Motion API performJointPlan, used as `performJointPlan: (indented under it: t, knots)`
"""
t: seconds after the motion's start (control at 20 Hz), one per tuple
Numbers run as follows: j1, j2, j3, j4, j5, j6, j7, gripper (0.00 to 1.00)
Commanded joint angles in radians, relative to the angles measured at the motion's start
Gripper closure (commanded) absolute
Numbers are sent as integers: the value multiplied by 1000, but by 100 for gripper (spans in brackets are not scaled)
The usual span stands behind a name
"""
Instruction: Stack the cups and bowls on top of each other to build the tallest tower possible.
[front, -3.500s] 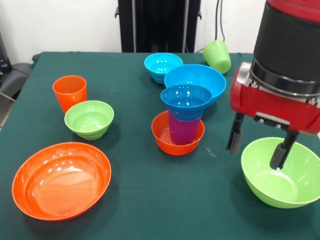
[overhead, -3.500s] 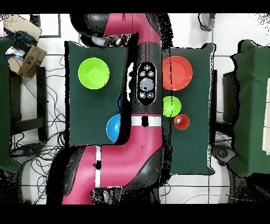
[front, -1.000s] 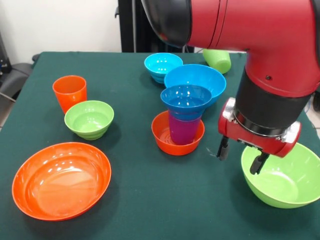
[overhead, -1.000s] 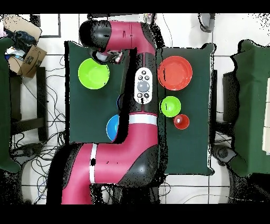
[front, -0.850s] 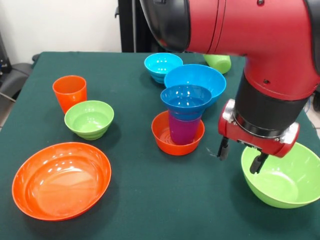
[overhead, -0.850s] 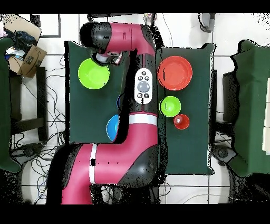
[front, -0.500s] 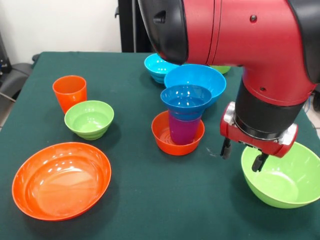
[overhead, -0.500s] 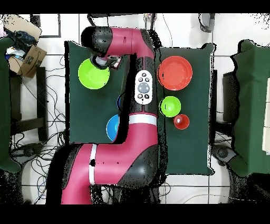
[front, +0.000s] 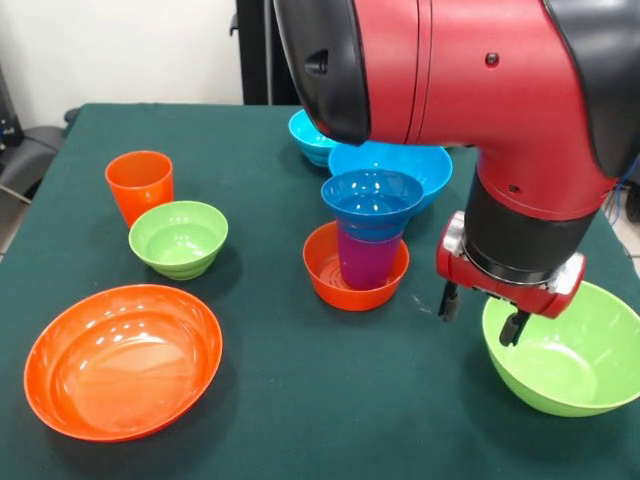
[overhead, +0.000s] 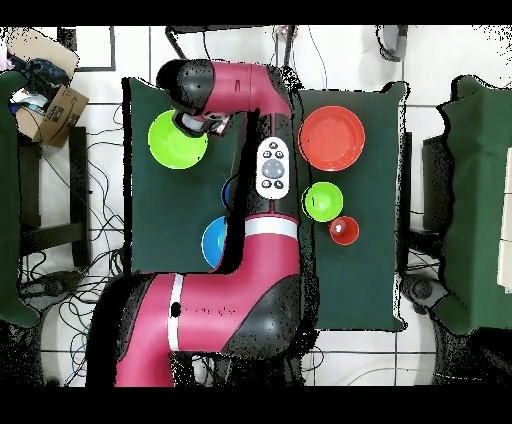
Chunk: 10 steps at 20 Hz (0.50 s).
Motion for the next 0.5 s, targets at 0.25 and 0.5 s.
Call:
performJointPlan:
  t: [0.25,0.5]
  knots:
    - [-18,-6,79,121,0,-74,-57,0]
    - [-23,5,92,116,8,-78,-71,0]
